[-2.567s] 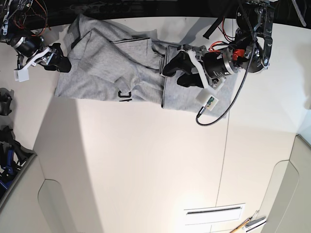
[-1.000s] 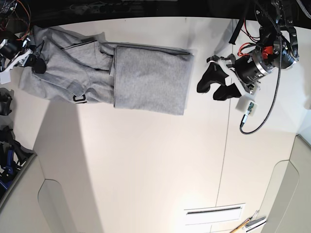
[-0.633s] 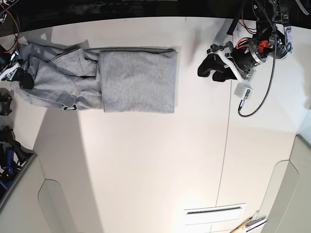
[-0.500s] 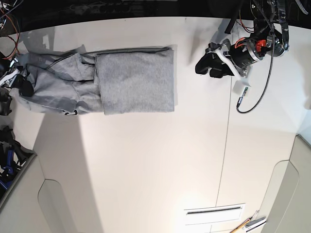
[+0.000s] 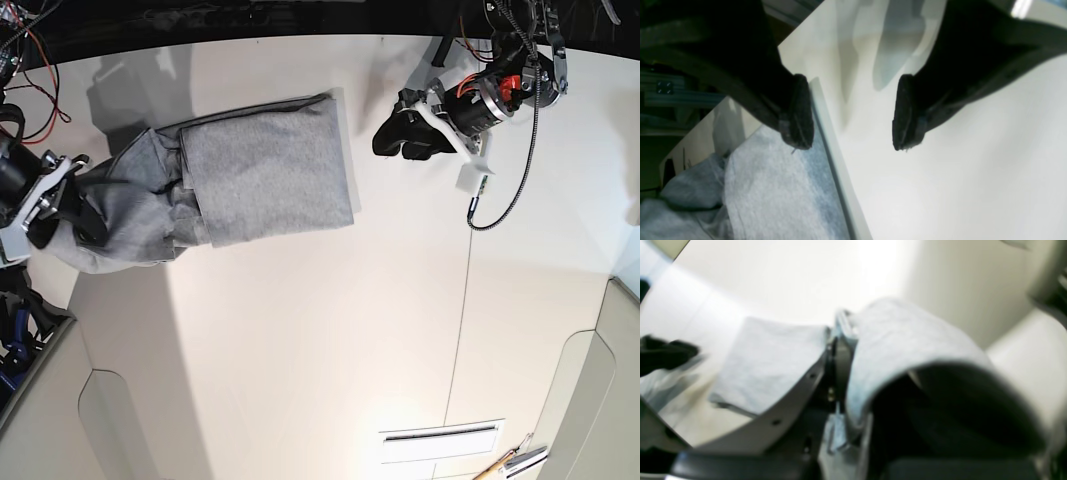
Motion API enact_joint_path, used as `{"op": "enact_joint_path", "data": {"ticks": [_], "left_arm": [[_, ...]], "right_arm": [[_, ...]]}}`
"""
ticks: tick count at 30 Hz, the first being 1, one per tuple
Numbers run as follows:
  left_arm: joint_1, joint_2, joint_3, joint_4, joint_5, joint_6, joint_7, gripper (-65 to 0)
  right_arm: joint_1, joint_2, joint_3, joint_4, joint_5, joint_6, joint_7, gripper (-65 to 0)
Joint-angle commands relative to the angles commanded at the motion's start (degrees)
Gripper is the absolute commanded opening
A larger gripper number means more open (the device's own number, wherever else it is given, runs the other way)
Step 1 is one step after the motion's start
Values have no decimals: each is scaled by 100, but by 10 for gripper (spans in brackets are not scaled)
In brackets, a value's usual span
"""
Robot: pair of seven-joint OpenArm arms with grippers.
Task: Fold the T-shirt properly
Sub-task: 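Grasp the other strip end with the right gripper, then fold the held end over the folded stack with the right gripper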
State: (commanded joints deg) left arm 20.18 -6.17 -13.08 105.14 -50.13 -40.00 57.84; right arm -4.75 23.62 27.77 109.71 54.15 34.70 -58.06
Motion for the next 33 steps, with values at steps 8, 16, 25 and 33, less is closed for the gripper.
{"op": "enact_joint_path", "data": {"ticks": [8,16,25,33], "left_arm": [[0,-2,0,-2,4,0,2,-246],[13,-2,0,-11,4,0,26,-246],[13,-7,-2,-11,-28,0,28,-246],[11,-247,-13,-11,-457,0,197,-246]], "right_arm": [[627,-133,-2404,0,-782,-44,44,-650],[601,-1067,-3915,-243,-2070,-197,398,-650],[601,-1333,-4747,-560,-1958,-232,577,-307],[627,-1355,-4642,-48,-1469,-142,581,-307]]}}
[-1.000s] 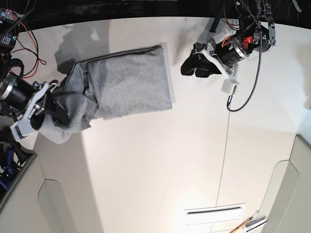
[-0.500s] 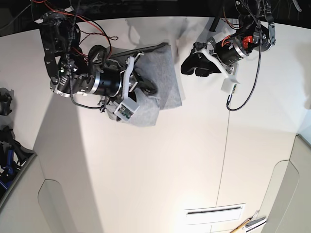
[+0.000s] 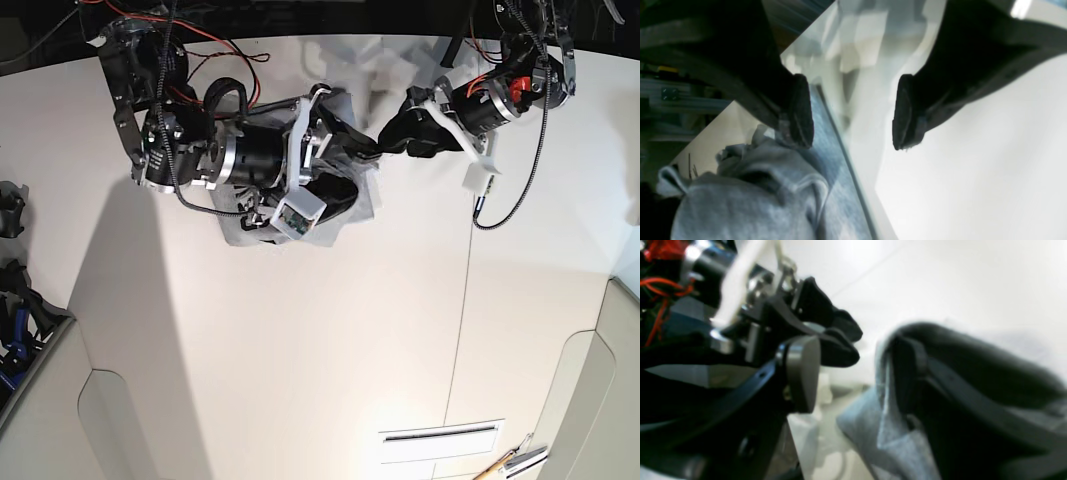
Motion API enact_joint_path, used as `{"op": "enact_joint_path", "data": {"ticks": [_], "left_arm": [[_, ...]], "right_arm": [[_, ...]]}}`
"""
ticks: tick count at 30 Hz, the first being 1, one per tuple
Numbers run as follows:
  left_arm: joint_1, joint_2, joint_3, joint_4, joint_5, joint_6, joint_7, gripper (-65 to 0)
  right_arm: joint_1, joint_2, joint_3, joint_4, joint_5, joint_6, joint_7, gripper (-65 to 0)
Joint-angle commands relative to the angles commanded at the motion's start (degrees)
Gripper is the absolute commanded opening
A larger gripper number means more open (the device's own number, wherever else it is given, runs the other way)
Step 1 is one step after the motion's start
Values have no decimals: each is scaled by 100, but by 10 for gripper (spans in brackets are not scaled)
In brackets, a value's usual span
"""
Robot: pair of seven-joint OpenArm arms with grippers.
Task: Fold the T-shirt properly
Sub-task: 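Fold the held end over the folded stack with the right gripper, then grasp the folded bundle with both grippers and square it on the table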
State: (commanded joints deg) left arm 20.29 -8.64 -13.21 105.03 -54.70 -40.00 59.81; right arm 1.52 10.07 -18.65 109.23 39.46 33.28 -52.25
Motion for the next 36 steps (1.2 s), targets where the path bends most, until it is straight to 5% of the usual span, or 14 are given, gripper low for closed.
{"op": "enact_joint_path", "data": {"ticks": [8,13,15,17,21,26,29,36], "left_arm": [[2,-195,0,0,-221,0,345,-246],[2,-535,-15,0,-463,0,348,-246],[4,-538,-68,0,-466,0,352,-246],[4,-538,-127,0,-468,0,350,-246],[4,-535,-186,0,-483,0,348,-246],[2,-531,-186,0,-680,0,341,-246],[2,-533,-186,0,-678,0,341,-246],[0,-535,-188,0,-492,0,341,-246]], "right_arm": [[98,-426,39,72,-83,-4,-2,-307],[212,-485,1016,157,-197,-92,31,-320],[227,-483,1683,151,-199,-240,94,-427],[227,-437,2223,122,-199,-306,103,-629],[227,-262,2824,-31,-664,-306,361,-650],[251,-120,2732,-1115,-693,-278,535,-650],[256,-120,2485,-1703,-350,20,507,-650],[221,-122,1158,-1818,433,42,-184,-650]]}}
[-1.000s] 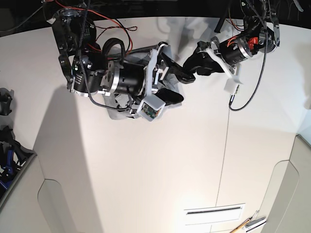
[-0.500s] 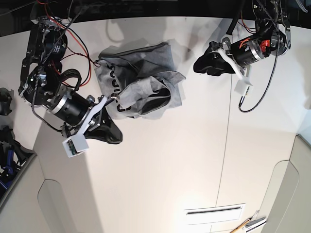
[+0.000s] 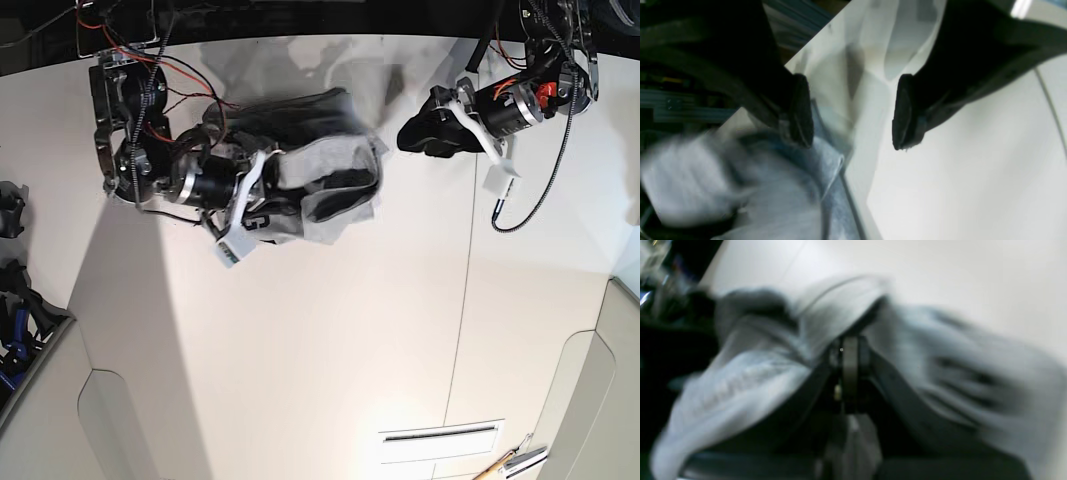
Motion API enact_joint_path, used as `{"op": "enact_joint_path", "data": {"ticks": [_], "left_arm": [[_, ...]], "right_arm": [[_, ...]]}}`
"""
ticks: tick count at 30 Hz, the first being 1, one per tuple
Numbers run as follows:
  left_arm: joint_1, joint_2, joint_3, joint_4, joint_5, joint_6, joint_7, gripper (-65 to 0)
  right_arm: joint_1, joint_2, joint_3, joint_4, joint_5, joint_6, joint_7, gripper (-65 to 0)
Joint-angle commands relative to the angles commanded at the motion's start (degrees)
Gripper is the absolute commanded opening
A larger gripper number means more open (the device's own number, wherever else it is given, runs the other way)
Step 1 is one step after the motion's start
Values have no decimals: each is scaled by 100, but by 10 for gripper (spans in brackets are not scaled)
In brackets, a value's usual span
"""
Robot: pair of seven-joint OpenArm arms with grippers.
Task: Fold the T-shirt properly
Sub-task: 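Grasp the folded bundle with both grippers and square it on the table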
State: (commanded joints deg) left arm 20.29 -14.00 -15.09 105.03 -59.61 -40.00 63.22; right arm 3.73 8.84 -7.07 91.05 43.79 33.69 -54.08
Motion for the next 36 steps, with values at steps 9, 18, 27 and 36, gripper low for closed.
{"op": "enact_joint_path", "data": {"ticks": [9,18,27,36], "left_arm": [[-15,-48,-826,0,-74,0,2,-246],[50,-39,-903,304,-942,0,870,-611],[101,-31,1259,745,354,0,160,-625],[68,-26,2455,450,1491,0,-660,-624]], "right_arm": [[-501,-15,-420,999,96,59,-96,-650],[-125,-15,7,1099,-1399,-114,918,-650],[616,-15,592,442,-1784,-179,1193,-650],[1390,-15,387,-1847,-1764,-39,1362,-650]]}}
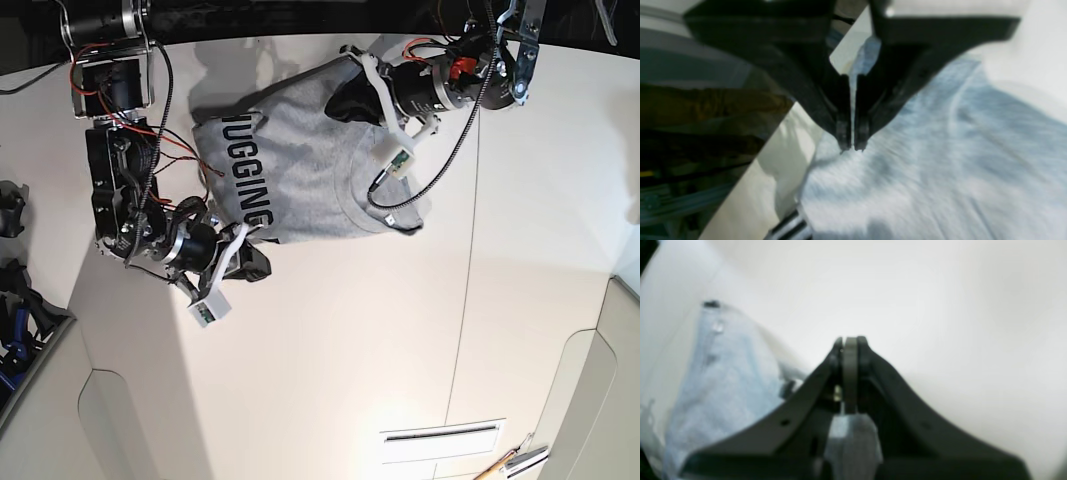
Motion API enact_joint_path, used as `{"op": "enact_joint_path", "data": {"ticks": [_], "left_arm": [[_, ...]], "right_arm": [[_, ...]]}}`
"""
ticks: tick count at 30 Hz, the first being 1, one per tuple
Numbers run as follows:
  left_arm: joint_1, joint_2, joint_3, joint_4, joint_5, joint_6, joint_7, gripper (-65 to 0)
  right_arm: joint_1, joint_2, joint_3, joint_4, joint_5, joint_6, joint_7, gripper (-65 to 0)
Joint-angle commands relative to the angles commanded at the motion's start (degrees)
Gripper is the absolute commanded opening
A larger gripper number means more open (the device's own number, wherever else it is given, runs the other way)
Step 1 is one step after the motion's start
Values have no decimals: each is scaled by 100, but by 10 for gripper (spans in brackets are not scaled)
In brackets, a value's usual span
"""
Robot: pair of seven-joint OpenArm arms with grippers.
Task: Fold the T-shirt properly
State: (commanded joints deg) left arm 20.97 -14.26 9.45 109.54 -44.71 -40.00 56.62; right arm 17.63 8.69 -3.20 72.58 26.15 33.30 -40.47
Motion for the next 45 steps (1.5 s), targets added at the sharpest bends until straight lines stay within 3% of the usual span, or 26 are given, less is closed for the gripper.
{"op": "enact_joint_path", "data": {"ticks": [10,14,23,26,33,40,45], "left_arm": [[-542,216,-4,-1419,149,0,-109,-624],[-785,186,-4,-1738,785,0,-109,-624],[-1707,168,-463,-1832,1342,0,-118,-624],[-2013,170,-702,-1910,1351,0,-157,-624],[-2524,201,-721,-2321,1346,0,-323,-624],[-2719,203,-721,-2378,1331,47,-365,-624],[-2778,162,-726,-2203,1167,285,-264,-624]], "right_arm": [[-118,2,2,-221,131,0,-68,-650],[-356,57,9,-219,190,2,-166,-650],[-837,752,35,247,1392,57,-699,-650],[-1161,748,35,658,1639,59,-815,-650],[-1993,713,33,1526,1652,57,-822,-650],[-2212,125,33,1580,1646,57,-870,-650],[-2210,98,267,1582,1473,57,-872,-650]]}}
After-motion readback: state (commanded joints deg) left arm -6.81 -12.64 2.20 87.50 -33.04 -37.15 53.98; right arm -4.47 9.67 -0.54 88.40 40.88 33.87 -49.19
